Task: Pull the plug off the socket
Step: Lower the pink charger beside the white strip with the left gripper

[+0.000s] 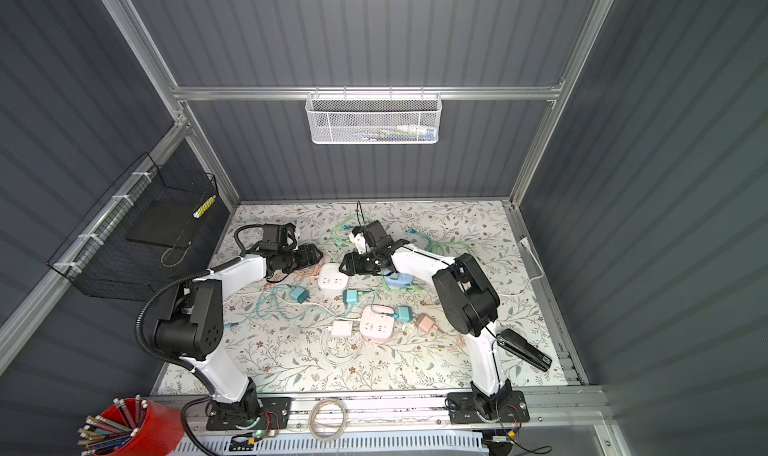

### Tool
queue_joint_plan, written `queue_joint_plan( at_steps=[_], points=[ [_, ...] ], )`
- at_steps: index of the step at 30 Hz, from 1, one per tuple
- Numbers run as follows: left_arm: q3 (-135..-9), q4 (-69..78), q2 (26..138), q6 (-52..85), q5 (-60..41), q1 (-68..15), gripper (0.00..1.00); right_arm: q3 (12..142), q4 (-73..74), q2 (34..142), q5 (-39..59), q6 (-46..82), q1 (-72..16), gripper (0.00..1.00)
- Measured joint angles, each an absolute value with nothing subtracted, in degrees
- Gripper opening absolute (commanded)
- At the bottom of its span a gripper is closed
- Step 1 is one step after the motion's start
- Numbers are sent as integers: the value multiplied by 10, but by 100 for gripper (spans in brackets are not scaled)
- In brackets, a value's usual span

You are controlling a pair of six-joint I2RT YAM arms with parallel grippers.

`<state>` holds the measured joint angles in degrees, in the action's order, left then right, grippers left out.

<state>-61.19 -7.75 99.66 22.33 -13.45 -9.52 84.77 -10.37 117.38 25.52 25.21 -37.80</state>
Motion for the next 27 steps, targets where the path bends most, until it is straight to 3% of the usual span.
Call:
queue_joint_plan(
  at_steps=[14, 20, 23, 27],
  points=[
    [-613, -136, 985, 232, -168, -86, 85, 829, -108, 1150, 255, 251, -368, 65],
    [-613, -142, 985, 237, -216, -74, 78, 827, -108, 1150, 255, 251, -367, 65],
    [-614, -141, 988, 243, -236, -69, 68, 827, -108, 1150, 255, 251, -367, 65],
    [-614, -135, 997, 256, -258, -62, 47, 827, -108, 1150, 255, 251, -367, 65]
  ],
)
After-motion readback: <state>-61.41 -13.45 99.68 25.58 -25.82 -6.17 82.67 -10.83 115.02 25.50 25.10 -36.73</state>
